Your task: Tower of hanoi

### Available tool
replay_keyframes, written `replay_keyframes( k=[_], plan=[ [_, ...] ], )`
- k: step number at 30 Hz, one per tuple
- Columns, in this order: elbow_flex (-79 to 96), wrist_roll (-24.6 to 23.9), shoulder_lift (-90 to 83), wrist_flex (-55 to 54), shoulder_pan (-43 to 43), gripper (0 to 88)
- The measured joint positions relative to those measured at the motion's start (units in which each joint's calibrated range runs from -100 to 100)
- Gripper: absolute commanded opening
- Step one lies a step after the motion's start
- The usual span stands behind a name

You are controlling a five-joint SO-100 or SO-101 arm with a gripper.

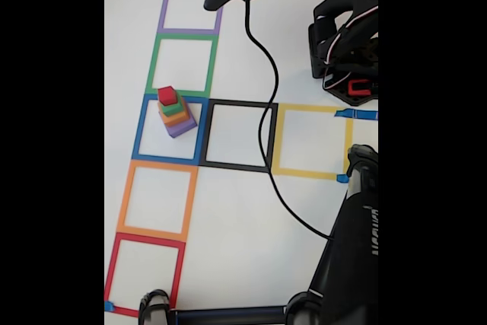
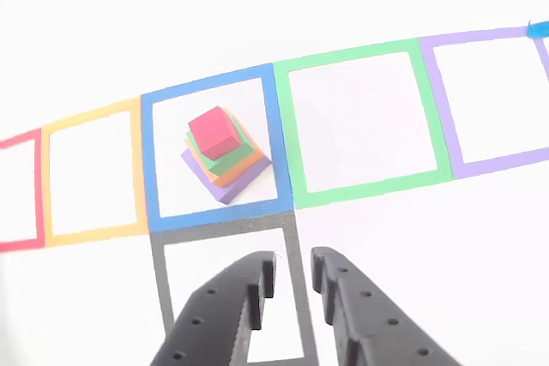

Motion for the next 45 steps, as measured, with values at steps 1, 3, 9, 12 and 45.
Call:
replay_keyframes(
  k=[1,3,9,12,45],
  plan=[
    [2.12,-5.22,-0.93,-1.45,0.0,0.0],
    [5.84,-17.63,-2.95,-3.31,-0.59,0.0],
    [16.38,-39.57,-9.79,-8.54,-0.47,0.0],
    [25.59,-46.76,-14.1,-14.67,-0.12,0.0],
    [79.77,-91.19,-42.13,-34.82,5.85,0.0]
  ],
)
